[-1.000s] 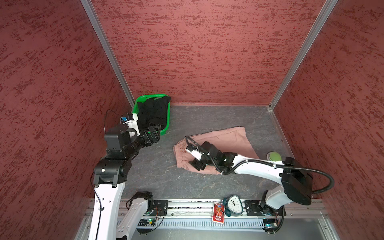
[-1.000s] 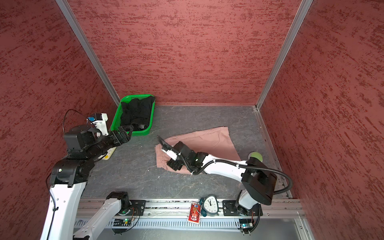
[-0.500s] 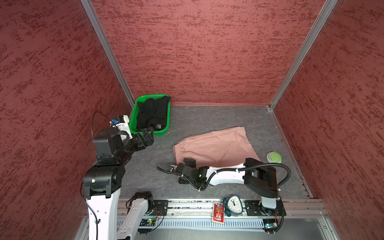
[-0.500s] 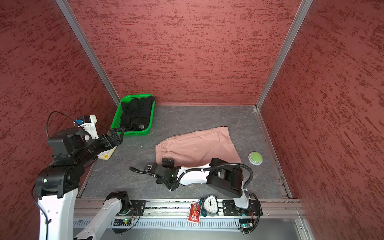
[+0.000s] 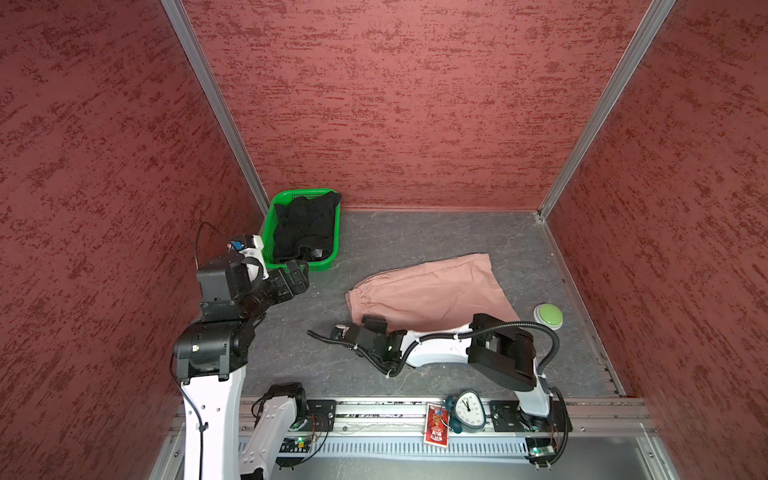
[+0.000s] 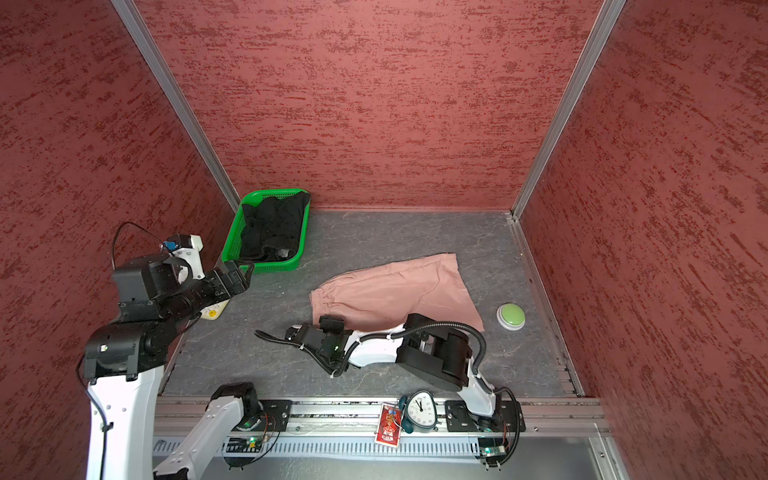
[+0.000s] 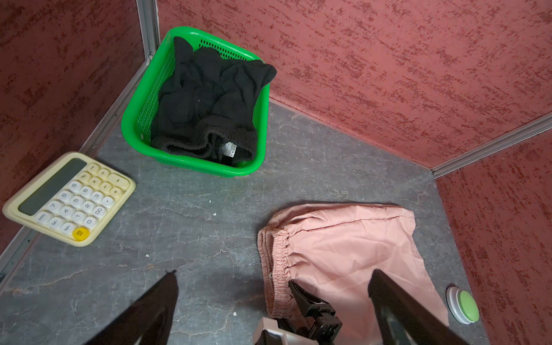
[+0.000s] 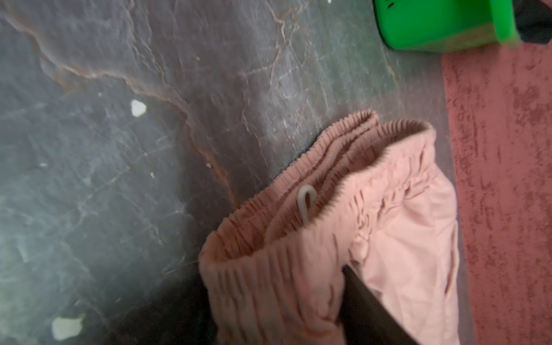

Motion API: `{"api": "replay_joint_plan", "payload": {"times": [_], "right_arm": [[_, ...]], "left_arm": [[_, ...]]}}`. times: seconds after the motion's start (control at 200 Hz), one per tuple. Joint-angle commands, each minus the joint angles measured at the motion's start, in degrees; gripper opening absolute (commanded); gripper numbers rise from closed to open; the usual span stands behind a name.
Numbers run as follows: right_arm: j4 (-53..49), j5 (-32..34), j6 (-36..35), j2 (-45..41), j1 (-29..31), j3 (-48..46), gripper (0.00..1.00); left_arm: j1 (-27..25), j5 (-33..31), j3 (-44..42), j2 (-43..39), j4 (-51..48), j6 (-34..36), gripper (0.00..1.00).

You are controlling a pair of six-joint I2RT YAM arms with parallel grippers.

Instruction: Fold and stack the shorts

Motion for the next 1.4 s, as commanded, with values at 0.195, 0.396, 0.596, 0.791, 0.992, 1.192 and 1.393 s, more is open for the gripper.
{"api": "replay_joint_plan", "payload": {"times": [0.195, 0.396, 0.596, 0.791, 0.992, 1.192, 1.393], "right_arm": [[6.30, -14.83, 8.66, -5.86, -5.35, -4.91, 0.00], [11.19, -19.11, 11.72, -9.04, -7.53, -9.05, 0.00], [15.65, -19.79, 12.59, -10.41, -8.07, -11.37, 0.00], [16.30, -20.04, 11.99, -10.13, -8.26, -11.08, 0.00], [17.42, -20.31, 12.11, -10.33, -8.33, -11.12, 0.00], [18.55, -20.14, 12.22, -10.81, -8.32, -11.71, 0.00], [20.03, -19.96, 11.69, -10.43, -8.31, -11.44, 0.00]], "left_arm": [[7.02, 10.51, -8.95, 1.71, 4.86, -5.38, 0.99], [7.18, 22.76, -26.09, 1.96, 16.75, -15.68, 0.99], [4.59, 22.58, -39.77, -2.78, 24.71, -24.22, 0.99], [-3.88, 22.38, -51.22, 0.46, 43.16, -35.42, 0.99], [-11.53, 18.80, -53.13, 9.59, 53.77, -38.13, 0.99], [-12.94, 18.65, -52.82, 13.61, 59.67, -39.51, 0.99], [-15.57, 17.16, -53.06, 16.64, 63.29, -40.51, 0.99]]}}
